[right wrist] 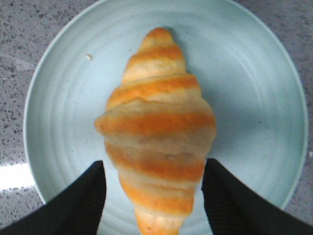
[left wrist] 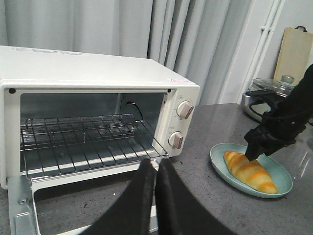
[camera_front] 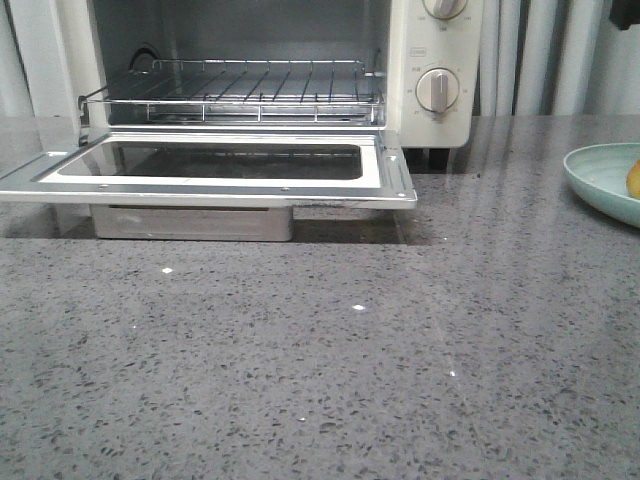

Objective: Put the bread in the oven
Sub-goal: 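Lower the right gripper over the bread roll and grasp it, then lift the bread roll with the right gripper toward the open oven, then lower the held bread roll onto the oven rack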

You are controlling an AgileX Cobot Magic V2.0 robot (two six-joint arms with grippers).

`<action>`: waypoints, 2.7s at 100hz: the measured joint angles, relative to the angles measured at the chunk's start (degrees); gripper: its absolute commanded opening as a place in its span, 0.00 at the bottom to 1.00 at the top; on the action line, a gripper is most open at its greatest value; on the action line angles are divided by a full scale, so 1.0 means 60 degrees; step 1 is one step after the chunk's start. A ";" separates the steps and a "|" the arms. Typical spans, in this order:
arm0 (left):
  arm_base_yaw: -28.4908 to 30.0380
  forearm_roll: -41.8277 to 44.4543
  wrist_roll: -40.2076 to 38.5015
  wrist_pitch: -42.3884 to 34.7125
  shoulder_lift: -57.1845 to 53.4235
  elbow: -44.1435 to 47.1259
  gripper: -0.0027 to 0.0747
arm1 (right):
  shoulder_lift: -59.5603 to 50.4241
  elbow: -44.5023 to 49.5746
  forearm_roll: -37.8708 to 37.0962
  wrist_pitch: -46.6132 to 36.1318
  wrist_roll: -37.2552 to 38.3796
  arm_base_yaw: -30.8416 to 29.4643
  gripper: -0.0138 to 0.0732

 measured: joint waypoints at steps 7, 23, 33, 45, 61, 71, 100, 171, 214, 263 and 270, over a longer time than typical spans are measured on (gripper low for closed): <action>0.0000 0.0000 0.0000 0.0000 0.0000 0.0000 0.01 | 0.0230 -0.0023 0.0038 -0.0061 -0.0021 0.0000 0.61; 0.0000 0.0000 0.0000 0.0000 0.0000 0.0000 0.01 | 0.0746 -0.0023 0.0043 -0.0211 -0.0021 -0.0021 0.52; 0.0000 0.0000 0.0000 0.0000 0.0000 0.0000 0.01 | 0.0922 -0.0023 0.0021 -0.0231 -0.0021 -0.0021 0.42; 0.0000 0.0000 0.0000 0.0000 0.0000 0.0000 0.01 | 0.0977 -0.0045 0.0001 -0.0238 -0.0030 -0.0021 0.25; 0.0000 0.0122 0.0000 0.0000 -0.0098 0.0000 0.01 | 0.0997 -0.0045 -0.0036 -0.0253 -0.0030 -0.0021 0.07; 0.0037 0.0259 0.0000 0.0044 -0.0269 0.0000 0.01 | 0.0958 -0.0045 -0.0069 -0.0253 -0.0030 -0.0021 0.07; 0.0651 0.0339 -0.0056 0.0612 -0.0787 0.0000 0.01 | -0.0362 -0.0045 -0.0092 0.0207 -0.0434 0.0518 0.07; 0.2192 0.0346 -0.0056 0.1111 -0.1353 0.0000 0.01 | -0.2618 -0.1094 0.0057 0.1096 -0.1429 0.6591 0.07; 0.2192 0.0346 -0.0056 0.1133 -0.1373 0.0000 0.01 | 0.0343 -0.3862 -0.0413 0.0995 -0.2674 0.7296 0.07; 0.2192 0.0346 -0.0056 0.1133 -0.1373 0.0000 0.01 | 0.3459 -0.6725 -0.2200 0.0729 -0.3366 0.7296 0.07; 0.2192 0.0346 -0.0056 0.1133 -0.1373 0.0000 0.01 | 0.3754 -0.6901 -0.2382 0.0583 -0.3366 0.7296 0.07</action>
